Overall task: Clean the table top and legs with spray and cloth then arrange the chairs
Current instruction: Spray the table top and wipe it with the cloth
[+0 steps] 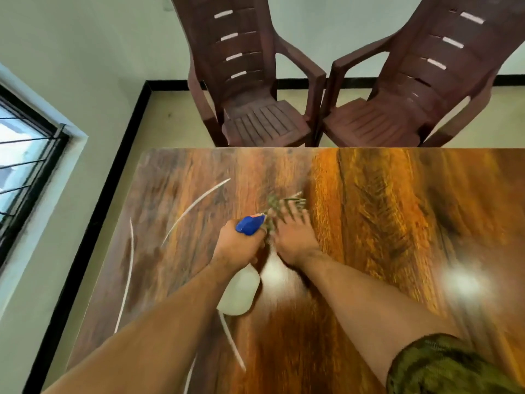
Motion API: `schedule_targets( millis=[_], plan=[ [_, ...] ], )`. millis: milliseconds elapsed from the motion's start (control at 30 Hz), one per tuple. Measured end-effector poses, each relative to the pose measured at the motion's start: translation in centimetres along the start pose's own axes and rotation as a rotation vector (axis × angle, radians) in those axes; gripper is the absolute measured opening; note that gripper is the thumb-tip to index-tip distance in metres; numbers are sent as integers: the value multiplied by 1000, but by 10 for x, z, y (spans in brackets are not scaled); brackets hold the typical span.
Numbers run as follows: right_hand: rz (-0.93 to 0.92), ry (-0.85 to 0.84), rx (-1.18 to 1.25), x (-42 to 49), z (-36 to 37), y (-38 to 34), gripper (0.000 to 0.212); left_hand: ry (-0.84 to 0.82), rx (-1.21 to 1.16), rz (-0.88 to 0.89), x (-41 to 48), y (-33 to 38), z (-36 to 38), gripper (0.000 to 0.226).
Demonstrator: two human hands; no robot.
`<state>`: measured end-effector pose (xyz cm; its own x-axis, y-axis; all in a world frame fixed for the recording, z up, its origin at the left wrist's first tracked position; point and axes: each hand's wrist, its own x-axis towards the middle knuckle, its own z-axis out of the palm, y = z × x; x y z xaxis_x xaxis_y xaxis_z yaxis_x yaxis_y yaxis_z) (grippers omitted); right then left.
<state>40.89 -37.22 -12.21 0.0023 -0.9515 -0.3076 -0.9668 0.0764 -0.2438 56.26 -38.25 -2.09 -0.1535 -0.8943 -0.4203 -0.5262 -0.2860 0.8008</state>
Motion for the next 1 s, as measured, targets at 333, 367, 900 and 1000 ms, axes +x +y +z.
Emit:
schedule_targets(
  millis=[333, 367, 900, 1000],
  plan=[
    [138, 143, -14, 102, -35, 51, 58, 4, -18, -37, 63, 15, -1, 27],
    [-76, 108, -54, 104, -37, 54, 57, 8, -14, -34, 68, 16, -1, 26],
    [386, 273, 111, 173, -58, 46, 59, 31, 82, 40, 76, 11, -28, 39],
    [-35, 178, 30, 177, -53, 11, 59, 18, 134, 68, 66, 5, -31, 36]
  ],
)
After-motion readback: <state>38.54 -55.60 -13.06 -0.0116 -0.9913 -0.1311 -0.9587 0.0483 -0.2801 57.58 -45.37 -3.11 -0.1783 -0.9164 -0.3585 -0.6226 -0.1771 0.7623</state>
